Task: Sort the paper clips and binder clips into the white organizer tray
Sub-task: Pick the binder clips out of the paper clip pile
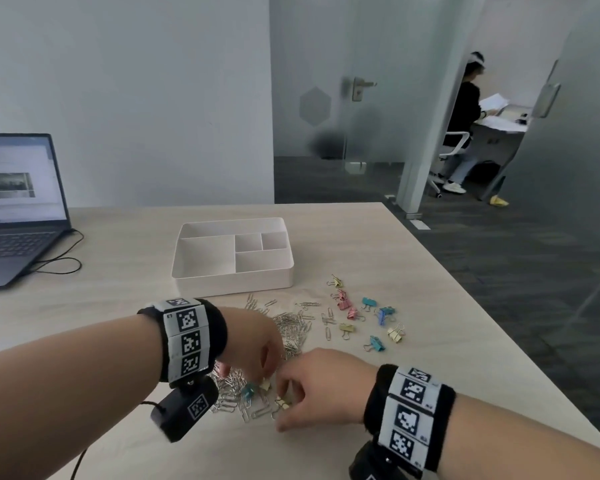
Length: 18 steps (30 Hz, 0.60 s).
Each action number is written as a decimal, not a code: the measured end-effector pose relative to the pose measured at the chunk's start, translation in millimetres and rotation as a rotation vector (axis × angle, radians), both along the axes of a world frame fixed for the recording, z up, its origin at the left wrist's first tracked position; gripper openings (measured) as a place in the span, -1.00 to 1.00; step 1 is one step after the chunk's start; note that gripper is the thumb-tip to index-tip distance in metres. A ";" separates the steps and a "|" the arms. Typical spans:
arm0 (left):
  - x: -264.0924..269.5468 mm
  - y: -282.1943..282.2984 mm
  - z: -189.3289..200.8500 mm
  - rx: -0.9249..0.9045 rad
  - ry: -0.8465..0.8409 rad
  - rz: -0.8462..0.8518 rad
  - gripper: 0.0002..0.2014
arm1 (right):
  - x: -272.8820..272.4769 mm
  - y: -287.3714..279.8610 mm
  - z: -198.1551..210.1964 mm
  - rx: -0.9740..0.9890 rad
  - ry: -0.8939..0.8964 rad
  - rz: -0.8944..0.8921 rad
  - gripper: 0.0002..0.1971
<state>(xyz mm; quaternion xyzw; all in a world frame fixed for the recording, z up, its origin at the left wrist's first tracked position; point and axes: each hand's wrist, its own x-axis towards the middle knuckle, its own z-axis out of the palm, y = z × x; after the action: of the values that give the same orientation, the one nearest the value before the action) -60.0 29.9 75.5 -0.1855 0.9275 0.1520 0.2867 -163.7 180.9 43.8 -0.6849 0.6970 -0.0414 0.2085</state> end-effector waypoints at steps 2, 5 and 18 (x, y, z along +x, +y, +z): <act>-0.1 -5.1 1.8 -0.008 0.024 0.040 -0.88 | 2.5 -3.4 -3.2 -0.023 -0.018 -0.024 -0.71; 1.3 -13.1 2.1 0.007 0.045 0.084 -0.91 | -1.5 -5.2 -5.9 -0.037 -0.069 -0.070 -0.80; -7.9 -31.4 0.9 0.435 0.505 0.471 -0.87 | -41.8 -7.2 -5.8 -0.248 -0.962 -0.510 -0.90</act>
<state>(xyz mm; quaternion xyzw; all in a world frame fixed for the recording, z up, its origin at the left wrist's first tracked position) -68.0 -1.5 76.4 -0.2847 0.8470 0.4471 0.0397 -205.5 173.7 37.9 -0.4178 0.6570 -0.4802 0.4040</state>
